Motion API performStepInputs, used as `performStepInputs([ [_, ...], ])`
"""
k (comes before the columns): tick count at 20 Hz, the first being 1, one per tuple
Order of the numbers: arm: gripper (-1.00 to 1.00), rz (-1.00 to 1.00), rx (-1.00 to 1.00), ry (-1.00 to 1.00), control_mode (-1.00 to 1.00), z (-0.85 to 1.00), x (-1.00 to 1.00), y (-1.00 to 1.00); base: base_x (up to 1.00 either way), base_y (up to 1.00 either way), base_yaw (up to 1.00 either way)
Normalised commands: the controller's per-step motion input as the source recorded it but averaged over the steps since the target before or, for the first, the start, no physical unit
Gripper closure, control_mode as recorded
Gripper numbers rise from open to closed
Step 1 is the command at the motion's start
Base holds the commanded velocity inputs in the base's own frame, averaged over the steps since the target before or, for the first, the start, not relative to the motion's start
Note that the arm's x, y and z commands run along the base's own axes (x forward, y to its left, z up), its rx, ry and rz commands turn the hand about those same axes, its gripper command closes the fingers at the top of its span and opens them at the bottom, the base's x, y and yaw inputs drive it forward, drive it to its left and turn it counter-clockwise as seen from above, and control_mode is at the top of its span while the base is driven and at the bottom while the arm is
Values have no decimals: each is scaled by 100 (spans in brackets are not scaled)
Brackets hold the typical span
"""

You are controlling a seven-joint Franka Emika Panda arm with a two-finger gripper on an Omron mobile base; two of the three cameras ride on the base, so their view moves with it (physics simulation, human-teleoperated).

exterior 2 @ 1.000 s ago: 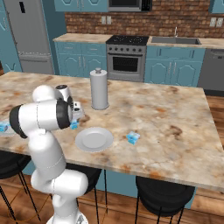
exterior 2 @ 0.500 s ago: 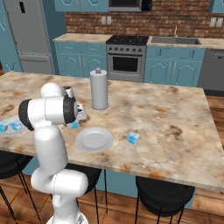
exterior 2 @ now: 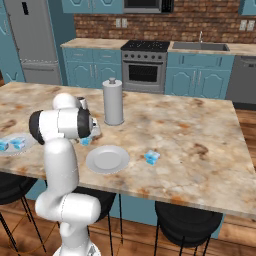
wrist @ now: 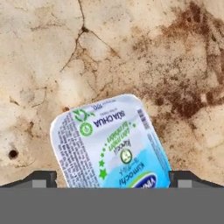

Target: Place two yogurt containers on each plate.

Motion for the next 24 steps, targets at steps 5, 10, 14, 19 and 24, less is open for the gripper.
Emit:
performStepInputs([
  [5,100,0,-2,2,-100,-12,0,36,0,0,0],
  [10,100,-1,0,-3,-100,6,-28,-7,0,0,0],
  [14,100,-8,0,-18,-100,54,-98,-39,0,0,0],
  [19,100,-14,0,-20,-100,52,-94,-57,0,0,0],
  [24,100,-16,0,-22,-100,24,-98,-89,0,0,0],
])
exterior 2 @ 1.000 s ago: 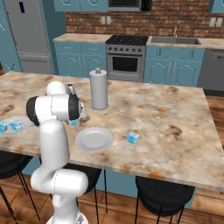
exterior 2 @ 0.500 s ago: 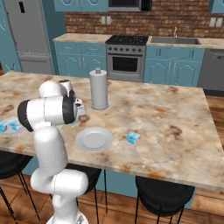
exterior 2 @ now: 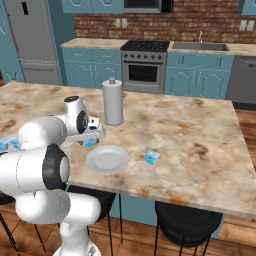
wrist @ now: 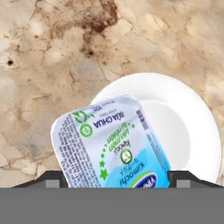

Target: Place two yogurt containers on each plate.

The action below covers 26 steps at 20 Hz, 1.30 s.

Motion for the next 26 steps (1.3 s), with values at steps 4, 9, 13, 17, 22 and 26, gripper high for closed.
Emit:
performStepInputs([
  [4,100,-16,0,-20,-100,14,-71,-63,0,0,0],
  [9,100,-18,0,-7,-100,17,-9,-34,0,0,0],
  [13,100,-11,0,1,-100,1,15,-3,0,0,0],
  [17,100,-2,0,6,-100,0,14,0,0,0,0],
  [22,100,0,0,3,-100,-20,16,0,0,0,0],
  [26,100,0,0,4,-100,-21,4,0,0,0,0],
])
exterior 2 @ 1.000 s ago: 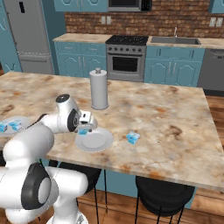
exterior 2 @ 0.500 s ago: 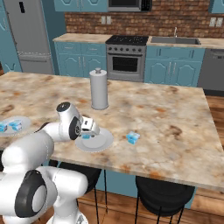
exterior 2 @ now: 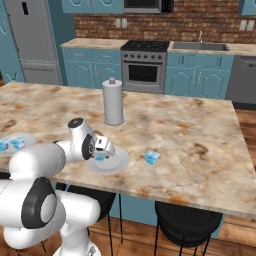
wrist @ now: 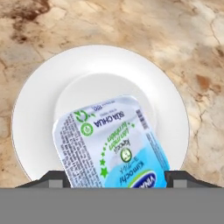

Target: Place two yogurt containers on each plate.

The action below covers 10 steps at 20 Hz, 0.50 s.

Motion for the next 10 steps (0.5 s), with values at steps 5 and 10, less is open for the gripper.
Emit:
performStepInputs([
  [5,100,0,0,4,-100,-16,7,0,0,0,0],
  [10,100,0,0,6,-100,-20,13,0,0,0,0],
])
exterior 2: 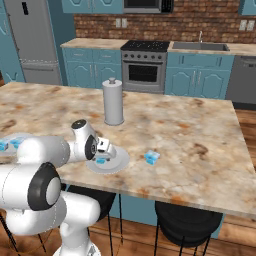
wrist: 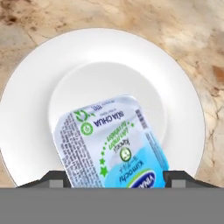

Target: Place two yogurt containers on each plate.

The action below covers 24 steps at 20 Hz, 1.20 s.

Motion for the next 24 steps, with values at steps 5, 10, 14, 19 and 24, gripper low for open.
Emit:
performStepInputs([
  [5,100,0,0,2,-100,-20,11,0,0,0,0],
  [10,100,0,0,0,-100,-23,7,0,0,0,0],
  [14,100,0,0,0,-100,-21,6,0,0,0,0],
  [19,100,0,0,0,-100,-31,11,2,0,0,0],
  [24,-100,0,0,3,-100,-18,2,26,0,0,0],
])
